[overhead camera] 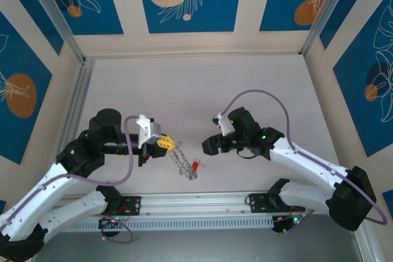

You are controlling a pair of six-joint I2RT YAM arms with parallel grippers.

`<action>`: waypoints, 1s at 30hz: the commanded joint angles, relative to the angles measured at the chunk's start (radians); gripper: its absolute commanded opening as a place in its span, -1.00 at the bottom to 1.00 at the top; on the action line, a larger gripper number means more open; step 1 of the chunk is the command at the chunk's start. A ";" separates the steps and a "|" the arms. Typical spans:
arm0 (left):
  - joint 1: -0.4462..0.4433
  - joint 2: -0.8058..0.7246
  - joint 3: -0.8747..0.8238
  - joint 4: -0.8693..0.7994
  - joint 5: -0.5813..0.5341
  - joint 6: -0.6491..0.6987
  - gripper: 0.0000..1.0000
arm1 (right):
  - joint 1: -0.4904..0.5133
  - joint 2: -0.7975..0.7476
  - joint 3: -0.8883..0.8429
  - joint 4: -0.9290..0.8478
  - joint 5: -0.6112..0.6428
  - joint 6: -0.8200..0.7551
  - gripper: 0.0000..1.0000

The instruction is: Put the keys on the keyring

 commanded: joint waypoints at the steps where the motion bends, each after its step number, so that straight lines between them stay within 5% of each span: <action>1: -0.007 -0.045 -0.048 0.068 -0.105 -0.098 -1.00 | 0.046 0.040 -0.027 -0.022 0.094 0.117 0.45; 13: -0.004 -0.178 -0.105 -0.023 -0.360 -0.161 -1.00 | 0.242 0.384 0.135 -0.064 0.178 0.130 0.34; 23: 0.000 -0.189 -0.095 -0.037 -0.375 -0.154 -1.00 | 0.281 0.619 0.302 -0.141 0.231 0.097 0.04; 30: 0.003 -0.187 -0.102 -0.028 -0.357 -0.160 -1.00 | 0.284 0.589 0.272 -0.197 0.260 0.122 -0.09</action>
